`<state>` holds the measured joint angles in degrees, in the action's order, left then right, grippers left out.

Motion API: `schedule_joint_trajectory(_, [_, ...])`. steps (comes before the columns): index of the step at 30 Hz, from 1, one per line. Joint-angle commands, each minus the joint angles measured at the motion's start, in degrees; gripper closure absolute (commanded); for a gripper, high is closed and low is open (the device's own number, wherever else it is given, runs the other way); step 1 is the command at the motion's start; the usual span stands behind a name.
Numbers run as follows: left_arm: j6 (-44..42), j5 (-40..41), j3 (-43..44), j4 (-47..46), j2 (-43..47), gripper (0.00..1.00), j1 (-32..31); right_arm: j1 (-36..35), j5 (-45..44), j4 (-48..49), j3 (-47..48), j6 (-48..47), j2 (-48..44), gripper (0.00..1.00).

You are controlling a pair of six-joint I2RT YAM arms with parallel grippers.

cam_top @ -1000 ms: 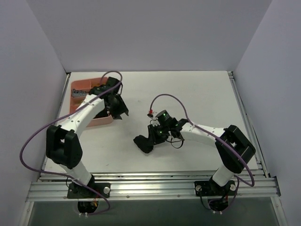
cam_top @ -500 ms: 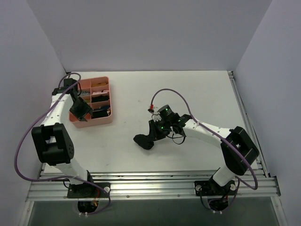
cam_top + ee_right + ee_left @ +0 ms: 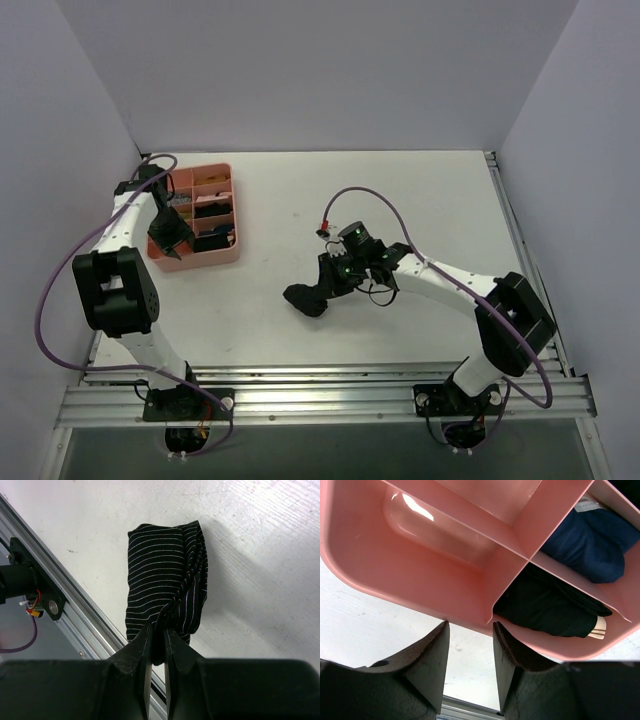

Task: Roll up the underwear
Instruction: Place the rolled underwear into the container

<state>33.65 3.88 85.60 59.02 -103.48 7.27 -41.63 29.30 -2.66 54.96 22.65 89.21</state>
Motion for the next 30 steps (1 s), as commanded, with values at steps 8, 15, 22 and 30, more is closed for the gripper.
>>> schedule_joint_trajectory(8, [-2.01, -3.61, 5.89, -4.35, -6.38, 0.53, -1.81, 1.9, 1.55, -1.91, 1.28, -0.42, -6.06, 1.0])
schedule_joint_trajectory(15, [-1.49, 0.41, 9.58, 1.08, -9.55, 0.52, -6.12, 2.87, 1.2, -4.99, 5.94, -1.39, -8.08, 1.0])
schedule_joint_trajectory(22, [12.37, 7.02, 6.69, 4.08, 1.7, 0.37, -3.59, 2.87, 0.85, -5.52, 8.14, -0.51, -10.19, 1.0])
schedule_joint_trajectory(30, [21.28, -0.36, 1.24, -1.01, 1.71, 0.37, 1.87, 3.04, 0.5, -5.52, 8.85, -0.24, -11.6, 1.0])
